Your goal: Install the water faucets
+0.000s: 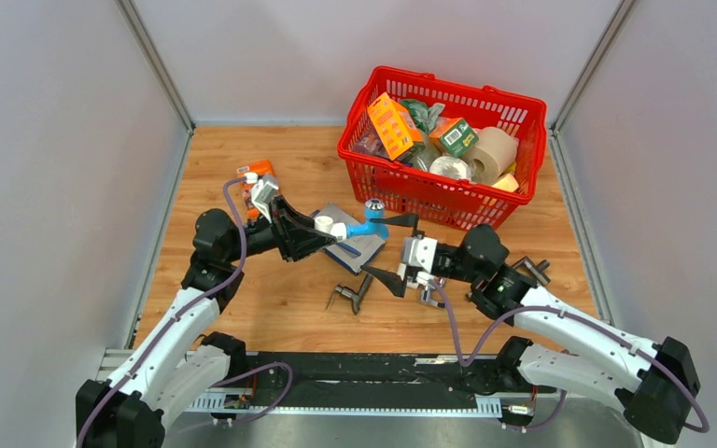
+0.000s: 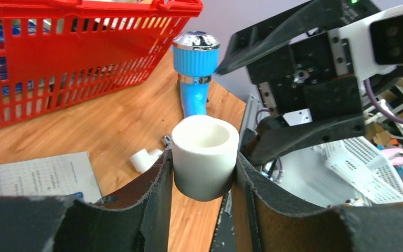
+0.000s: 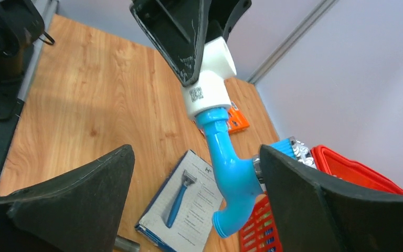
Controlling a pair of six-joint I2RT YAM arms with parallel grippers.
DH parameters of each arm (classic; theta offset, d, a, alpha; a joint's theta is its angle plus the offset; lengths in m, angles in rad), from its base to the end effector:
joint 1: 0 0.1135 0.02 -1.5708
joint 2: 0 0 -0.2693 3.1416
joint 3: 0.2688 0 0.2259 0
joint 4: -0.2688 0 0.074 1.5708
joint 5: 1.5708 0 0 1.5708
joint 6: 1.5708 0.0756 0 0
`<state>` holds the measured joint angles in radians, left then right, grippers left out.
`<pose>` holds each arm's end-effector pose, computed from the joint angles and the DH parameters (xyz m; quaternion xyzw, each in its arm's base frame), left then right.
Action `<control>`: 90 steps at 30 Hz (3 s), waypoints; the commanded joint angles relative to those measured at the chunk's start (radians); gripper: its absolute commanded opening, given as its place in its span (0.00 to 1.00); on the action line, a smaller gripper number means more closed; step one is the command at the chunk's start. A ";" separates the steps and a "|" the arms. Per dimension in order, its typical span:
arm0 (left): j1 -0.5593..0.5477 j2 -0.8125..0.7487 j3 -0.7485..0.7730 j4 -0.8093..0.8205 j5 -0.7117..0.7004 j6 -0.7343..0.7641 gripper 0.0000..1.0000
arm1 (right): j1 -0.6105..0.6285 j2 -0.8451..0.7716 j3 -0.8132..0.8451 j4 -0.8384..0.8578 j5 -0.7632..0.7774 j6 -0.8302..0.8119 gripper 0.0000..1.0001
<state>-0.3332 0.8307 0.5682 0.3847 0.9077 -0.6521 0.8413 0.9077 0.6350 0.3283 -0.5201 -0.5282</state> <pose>0.1543 -0.1165 0.3285 0.2297 0.6401 -0.5743 0.4557 0.1183 0.1887 0.3326 -0.5647 0.3962 0.2840 0.6659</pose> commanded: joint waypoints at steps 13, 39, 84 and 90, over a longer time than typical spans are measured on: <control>-0.003 -0.005 0.093 0.178 0.206 -0.142 0.00 | 0.071 0.145 0.046 -0.041 0.339 -0.220 0.92; 0.000 0.073 0.182 -0.064 0.152 -0.231 0.00 | 0.285 0.269 -0.006 0.206 0.919 -0.540 0.86; 0.000 -0.127 0.052 -0.224 -0.286 -0.228 0.91 | 0.191 0.333 0.252 -0.210 0.624 -0.127 0.00; 0.000 -0.024 0.029 -0.169 -0.270 -0.320 0.91 | 0.245 0.390 0.253 -0.163 0.720 -0.156 0.00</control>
<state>-0.3317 0.7612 0.6086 0.1085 0.6407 -0.8539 1.0588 1.2800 0.8780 0.0422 0.0978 -0.6632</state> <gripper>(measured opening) 0.906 0.255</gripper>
